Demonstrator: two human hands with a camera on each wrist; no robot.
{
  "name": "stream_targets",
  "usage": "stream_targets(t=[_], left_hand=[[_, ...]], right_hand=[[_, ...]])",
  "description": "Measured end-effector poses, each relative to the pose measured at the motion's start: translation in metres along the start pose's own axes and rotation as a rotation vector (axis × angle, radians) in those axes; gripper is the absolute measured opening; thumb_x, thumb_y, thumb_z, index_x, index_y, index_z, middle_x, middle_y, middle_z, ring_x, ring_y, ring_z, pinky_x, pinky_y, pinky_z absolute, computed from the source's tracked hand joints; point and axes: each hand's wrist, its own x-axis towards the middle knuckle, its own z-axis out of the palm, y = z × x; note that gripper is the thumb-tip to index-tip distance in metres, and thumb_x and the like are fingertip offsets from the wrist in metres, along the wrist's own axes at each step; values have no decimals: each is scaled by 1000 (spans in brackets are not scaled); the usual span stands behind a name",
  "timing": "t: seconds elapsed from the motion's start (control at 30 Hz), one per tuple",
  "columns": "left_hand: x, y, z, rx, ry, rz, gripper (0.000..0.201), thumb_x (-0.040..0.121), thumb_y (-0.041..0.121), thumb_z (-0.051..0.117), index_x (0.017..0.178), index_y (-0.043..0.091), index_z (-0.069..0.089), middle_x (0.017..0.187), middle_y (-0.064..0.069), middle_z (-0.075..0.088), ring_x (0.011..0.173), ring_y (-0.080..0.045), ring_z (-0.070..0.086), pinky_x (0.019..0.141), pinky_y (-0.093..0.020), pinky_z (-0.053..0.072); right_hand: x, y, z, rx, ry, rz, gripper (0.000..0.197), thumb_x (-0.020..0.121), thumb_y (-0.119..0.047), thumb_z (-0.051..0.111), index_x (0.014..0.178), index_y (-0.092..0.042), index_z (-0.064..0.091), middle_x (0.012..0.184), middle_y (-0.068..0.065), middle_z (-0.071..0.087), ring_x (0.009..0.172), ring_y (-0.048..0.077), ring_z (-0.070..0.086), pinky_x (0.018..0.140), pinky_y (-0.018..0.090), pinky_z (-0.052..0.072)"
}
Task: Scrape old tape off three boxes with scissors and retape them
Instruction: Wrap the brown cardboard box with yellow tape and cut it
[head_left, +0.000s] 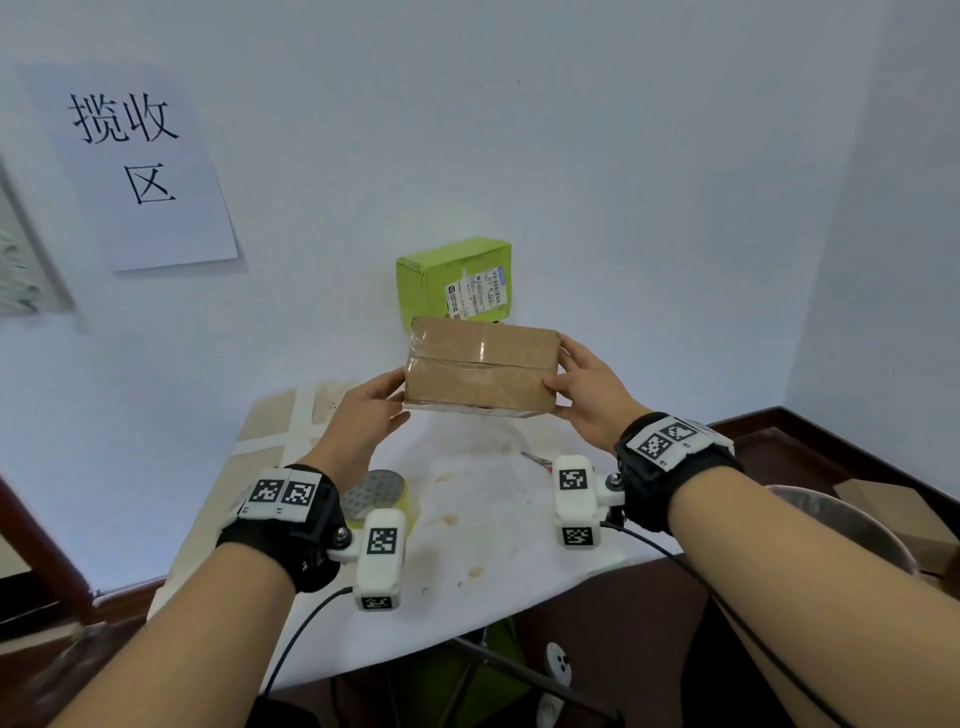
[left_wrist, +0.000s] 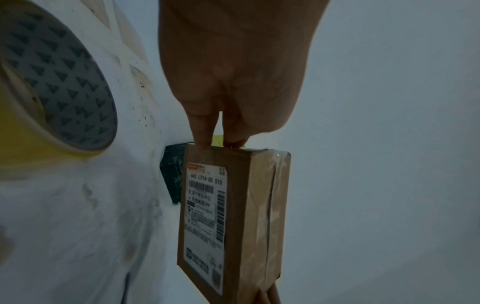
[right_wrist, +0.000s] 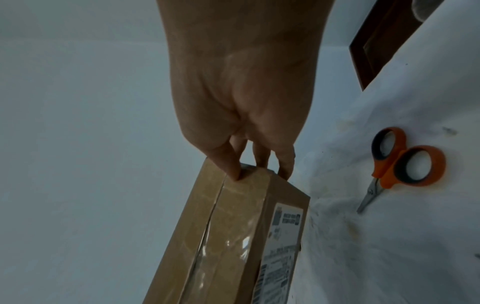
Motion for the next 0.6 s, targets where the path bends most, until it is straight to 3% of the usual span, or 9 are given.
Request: stream_targets(t=[0.07,0.13,0.2,0.23,0.3,0.37,0.43,0.5,0.6], left_hand=[[0,2,1,-75,3,-6,33,101,15,40,127,19,59,121,0,66,110,-16,63,95,-33,51],[-1,3,3,-67,-18,10,30,100,37,46,126,28,59,112,5,69,100,-12,66,87,-32,55],[0,-1,4,-53,-24,60,36,96,26,57,131,29,55,117,7,67,104,-9,64,83,-27,54],[1,-3,4,-57,-31,87,42,93,12,60,133,25,54,123,6,65,112,-9,61,87,-27,52],[2,-5,5,-58,-23,122,52,85,-13,57,129,14,57,127,3,63,122,-9,55,98,-30,47],[1,-4,6,-90,3,115,51,80,-23,47,118,8,61,119,2,67,120,-8,56,96,-30,49],[1,-4,7,-116,24,76,40,87,-16,43,112,8,63,115,-1,67,116,-12,58,92,-30,51],[4,-7,8,-119,34,36,23,95,2,47,104,12,66,118,-6,67,115,-17,59,96,-36,50],[6,-11,10,-117,54,17,11,95,22,57,92,14,64,115,-6,68,111,-17,61,93,-36,51]], right_hand=[[0,2,0,27,17,10,38,96,0,45,123,-26,51,124,-9,56,110,16,53,83,34,48],[1,2,3,48,39,46,21,98,-25,51,119,-22,54,115,-6,58,108,18,53,83,33,48],[2,3,5,27,49,83,31,97,-37,51,120,-16,53,112,-3,58,105,18,54,87,34,47],[3,5,5,18,69,90,35,97,-36,51,123,-13,51,117,1,58,102,17,55,87,34,47],[4,11,2,60,131,84,44,96,-17,54,136,-9,39,129,10,54,99,19,56,84,34,48],[4,16,-3,78,176,70,57,94,6,49,145,-5,26,139,12,48,109,22,53,87,33,46],[4,19,-6,54,182,47,58,90,17,42,144,-2,28,141,12,47,115,24,51,85,29,47],[3,20,-7,41,189,29,56,88,21,39,139,-1,36,138,13,50,112,24,52,76,25,48],[4,23,-10,39,200,22,56,87,23,38,136,-3,42,139,11,49,123,27,50,80,28,48]])
